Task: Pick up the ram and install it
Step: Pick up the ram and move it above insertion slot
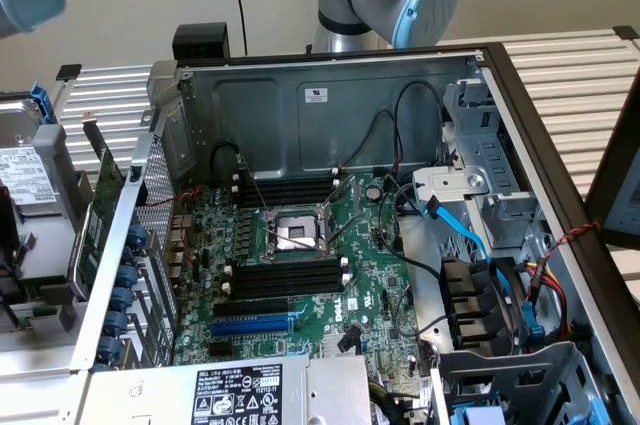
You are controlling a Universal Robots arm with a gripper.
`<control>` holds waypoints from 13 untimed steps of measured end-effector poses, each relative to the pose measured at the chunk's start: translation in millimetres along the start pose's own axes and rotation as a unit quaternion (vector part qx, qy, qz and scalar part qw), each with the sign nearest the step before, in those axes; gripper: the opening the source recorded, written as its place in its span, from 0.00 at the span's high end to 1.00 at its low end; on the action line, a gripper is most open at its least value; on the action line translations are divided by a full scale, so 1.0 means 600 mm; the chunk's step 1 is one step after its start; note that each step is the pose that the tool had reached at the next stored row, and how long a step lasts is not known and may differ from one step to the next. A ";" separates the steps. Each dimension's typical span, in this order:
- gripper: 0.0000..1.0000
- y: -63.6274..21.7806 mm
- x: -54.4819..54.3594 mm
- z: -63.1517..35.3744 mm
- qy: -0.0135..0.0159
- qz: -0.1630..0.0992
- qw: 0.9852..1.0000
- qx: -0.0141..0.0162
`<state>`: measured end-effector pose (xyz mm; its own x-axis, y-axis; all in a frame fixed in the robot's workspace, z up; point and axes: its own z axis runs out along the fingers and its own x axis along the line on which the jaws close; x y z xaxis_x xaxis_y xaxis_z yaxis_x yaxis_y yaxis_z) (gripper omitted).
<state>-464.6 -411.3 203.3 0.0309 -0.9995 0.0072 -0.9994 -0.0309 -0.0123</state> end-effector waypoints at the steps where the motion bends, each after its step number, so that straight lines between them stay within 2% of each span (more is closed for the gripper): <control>1: 0.64 0.000 0.000 0.002 0.000 0.000 1.000 0.000; 4: 0.65 0.000 0.000 0.007 -0.001 0.000 1.000 0.000; 5: 0.72 0.000 0.000 0.009 -0.001 0.000 1.000 0.000; 6: 0.72 0.000 0.001 0.011 -0.001 0.000 1.000 0.000; 8: 0.84 0.000 0.002 0.011 -0.002 0.000 1.000 0.000; 9: 0.84 0.000 0.002 0.011 -0.002 0.000 1.000 0.000; 13: 0.86 0.000 0.004 -0.014 -0.002 0.000 1.000 0.000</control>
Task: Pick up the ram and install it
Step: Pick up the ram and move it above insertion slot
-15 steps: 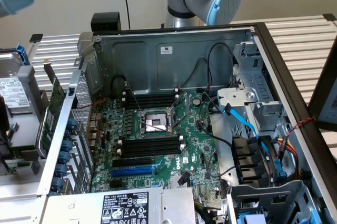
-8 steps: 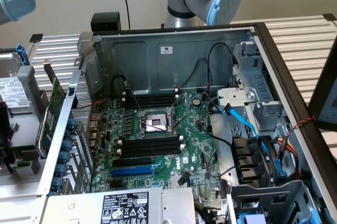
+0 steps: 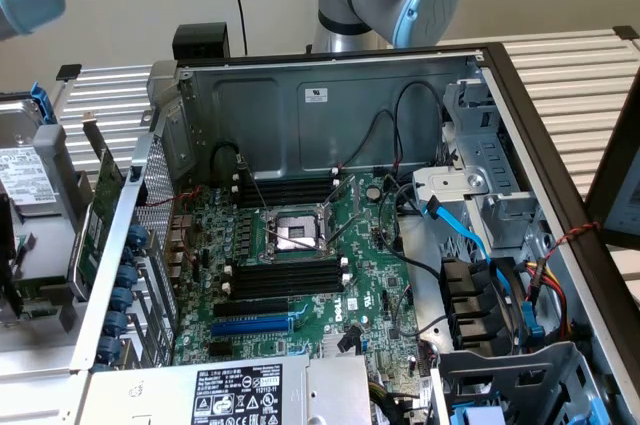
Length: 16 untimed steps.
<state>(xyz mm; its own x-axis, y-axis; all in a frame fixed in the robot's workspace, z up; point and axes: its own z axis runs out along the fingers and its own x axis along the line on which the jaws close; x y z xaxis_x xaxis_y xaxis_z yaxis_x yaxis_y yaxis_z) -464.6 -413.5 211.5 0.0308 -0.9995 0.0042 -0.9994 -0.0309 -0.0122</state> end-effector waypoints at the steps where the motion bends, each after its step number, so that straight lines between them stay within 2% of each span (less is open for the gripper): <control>1: 0.86 0.000 0.000 -0.008 0.000 0.000 1.000 0.000; 11: 0.86 -0.001 0.007 -0.083 0.000 0.000 1.000 0.000; 16: 0.86 -0.022 0.019 -0.121 0.000 0.000 1.000 0.000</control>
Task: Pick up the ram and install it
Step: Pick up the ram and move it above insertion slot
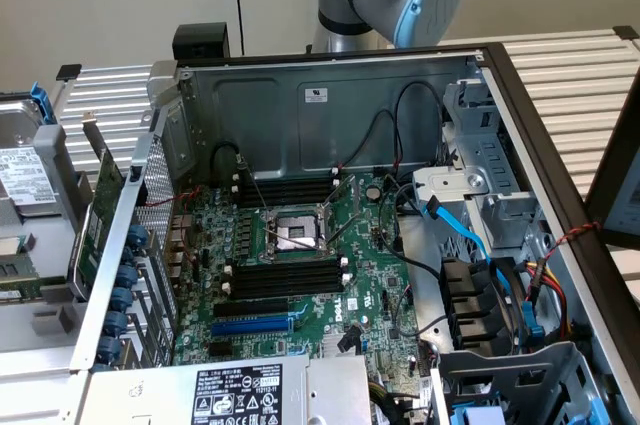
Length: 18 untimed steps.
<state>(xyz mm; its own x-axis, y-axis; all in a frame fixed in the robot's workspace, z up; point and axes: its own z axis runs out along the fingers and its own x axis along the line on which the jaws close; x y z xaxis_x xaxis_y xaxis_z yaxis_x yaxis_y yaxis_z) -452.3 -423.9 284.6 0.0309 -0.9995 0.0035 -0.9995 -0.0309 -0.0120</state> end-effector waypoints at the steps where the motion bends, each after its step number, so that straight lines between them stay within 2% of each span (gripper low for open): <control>1: 0.86 -0.005 0.003 -0.007 0.000 0.000 1.000 0.000; 12: 0.86 -0.057 0.032 -0.090 -0.003 0.000 1.000 0.000; 15: 0.86 -0.069 0.038 -0.113 -0.006 -0.001 1.000 0.000; 18: 0.86 -0.079 0.043 -0.134 -0.012 -0.001 1.000 0.000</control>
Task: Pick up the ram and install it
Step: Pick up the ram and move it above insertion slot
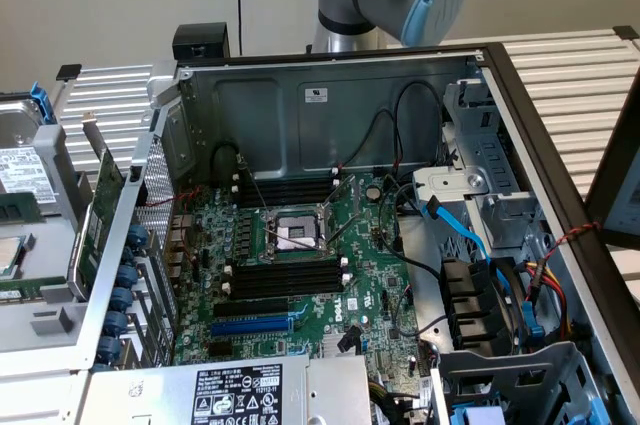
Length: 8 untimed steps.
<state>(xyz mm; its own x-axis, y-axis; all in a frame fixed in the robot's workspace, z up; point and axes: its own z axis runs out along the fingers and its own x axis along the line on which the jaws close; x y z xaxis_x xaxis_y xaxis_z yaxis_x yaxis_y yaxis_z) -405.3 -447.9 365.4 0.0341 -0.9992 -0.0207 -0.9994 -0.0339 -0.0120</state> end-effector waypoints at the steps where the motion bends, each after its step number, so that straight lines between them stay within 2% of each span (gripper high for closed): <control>1: 0.86 -0.003 0.001 -0.006 -0.002 0.000 1.000 0.000; 4: 0.86 -0.014 0.004 -0.024 -0.006 -0.001 1.000 0.000; 8: 0.86 -0.034 0.005 -0.045 -0.007 -0.003 1.000 -0.001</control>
<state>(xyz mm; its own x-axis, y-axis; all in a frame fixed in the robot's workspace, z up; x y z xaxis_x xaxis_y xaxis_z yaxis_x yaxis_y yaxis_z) -385.2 -450.8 392.4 0.0407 -0.9985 -0.0356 -0.9991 -0.0404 -0.0101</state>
